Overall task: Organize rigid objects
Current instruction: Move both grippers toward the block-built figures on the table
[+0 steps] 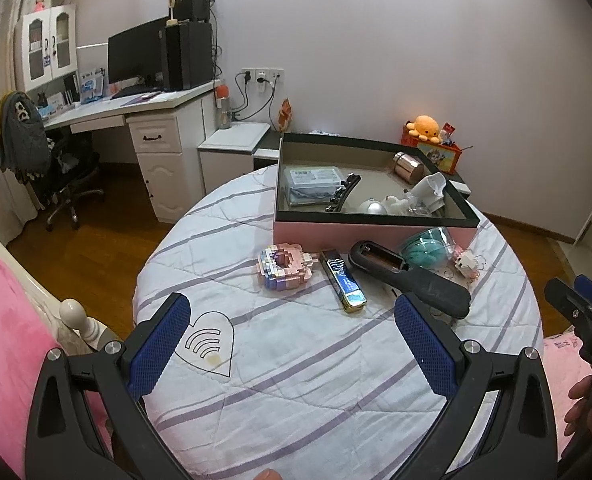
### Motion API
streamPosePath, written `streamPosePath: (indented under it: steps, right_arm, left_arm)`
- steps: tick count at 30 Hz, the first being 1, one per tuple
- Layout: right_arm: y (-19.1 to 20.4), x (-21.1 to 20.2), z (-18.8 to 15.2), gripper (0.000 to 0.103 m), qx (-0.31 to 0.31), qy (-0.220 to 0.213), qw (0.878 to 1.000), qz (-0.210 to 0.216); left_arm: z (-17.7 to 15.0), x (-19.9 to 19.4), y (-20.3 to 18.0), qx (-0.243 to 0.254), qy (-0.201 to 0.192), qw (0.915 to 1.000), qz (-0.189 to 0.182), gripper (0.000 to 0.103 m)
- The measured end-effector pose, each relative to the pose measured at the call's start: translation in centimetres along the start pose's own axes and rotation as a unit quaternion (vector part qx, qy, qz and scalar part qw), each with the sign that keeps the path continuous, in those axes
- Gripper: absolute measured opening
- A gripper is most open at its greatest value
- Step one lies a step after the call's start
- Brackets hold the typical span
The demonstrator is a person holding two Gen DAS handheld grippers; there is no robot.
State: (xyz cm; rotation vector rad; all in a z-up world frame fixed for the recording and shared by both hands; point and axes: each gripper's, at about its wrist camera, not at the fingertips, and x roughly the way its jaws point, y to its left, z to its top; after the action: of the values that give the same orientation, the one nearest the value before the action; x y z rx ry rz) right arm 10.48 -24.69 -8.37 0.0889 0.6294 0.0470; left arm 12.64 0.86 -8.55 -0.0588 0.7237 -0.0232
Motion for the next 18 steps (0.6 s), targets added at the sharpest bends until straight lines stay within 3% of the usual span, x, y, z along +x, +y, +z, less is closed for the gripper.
streamPosePath:
  steps: [7,18]
  right_arm:
    - [-0.2,1.8,0.3,0.103,-0.005,0.016,1.000,-0.003]
    - [-1.6,7.5,1.3,0.103,-0.014,0.057,0.998,-0.022]
  left_arm:
    - [0.0,2.1,0.7,-0.005,0.016,0.9998,0.005,0.103]
    - [0.5,8.7,1.6,-0.009,0.052,0.9984,0.019,0.103]
